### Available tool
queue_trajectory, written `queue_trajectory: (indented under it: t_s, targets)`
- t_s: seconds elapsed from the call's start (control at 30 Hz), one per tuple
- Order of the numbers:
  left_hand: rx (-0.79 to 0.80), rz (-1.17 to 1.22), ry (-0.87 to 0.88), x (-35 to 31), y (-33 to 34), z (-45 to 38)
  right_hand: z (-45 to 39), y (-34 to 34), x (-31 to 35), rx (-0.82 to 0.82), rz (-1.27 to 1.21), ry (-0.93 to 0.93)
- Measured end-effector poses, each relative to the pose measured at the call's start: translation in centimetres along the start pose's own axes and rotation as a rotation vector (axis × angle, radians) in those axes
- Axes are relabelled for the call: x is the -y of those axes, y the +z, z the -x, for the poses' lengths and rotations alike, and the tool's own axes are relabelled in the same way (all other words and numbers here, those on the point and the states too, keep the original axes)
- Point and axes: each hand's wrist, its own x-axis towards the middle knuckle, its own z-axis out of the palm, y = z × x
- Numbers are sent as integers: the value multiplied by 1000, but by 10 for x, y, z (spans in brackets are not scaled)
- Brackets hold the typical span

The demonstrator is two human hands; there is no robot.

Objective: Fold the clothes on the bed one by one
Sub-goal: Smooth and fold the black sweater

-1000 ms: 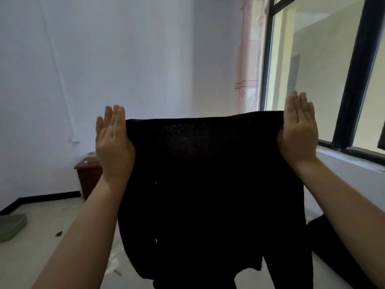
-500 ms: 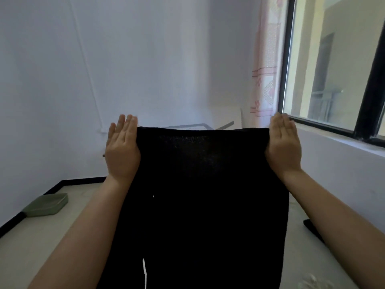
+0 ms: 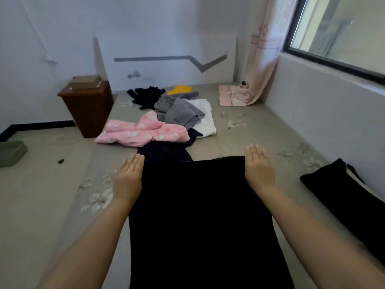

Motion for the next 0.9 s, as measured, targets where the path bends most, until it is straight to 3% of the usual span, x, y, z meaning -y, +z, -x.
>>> queue_trajectory:
  t_s: [0.07, 0.3, 0.47, 0.77, 0.9]
  targets:
    - [78, 11, -11, 14, 32, 0, -13, 29, 12, 79, -61, 76]
    - [226, 2, -17, 47, 107, -15, -50, 118, 10, 251, 33, 59]
    - [292, -21, -21, 63, 163, -13, -87, 175, 15, 178, -30, 53]
    - [514, -150, 85, 103, 304, 24, -121, 344, 20, 284, -115, 128]
    - [580, -192, 29, 125, 355, 33, -140, 396, 23, 335, -161, 208]
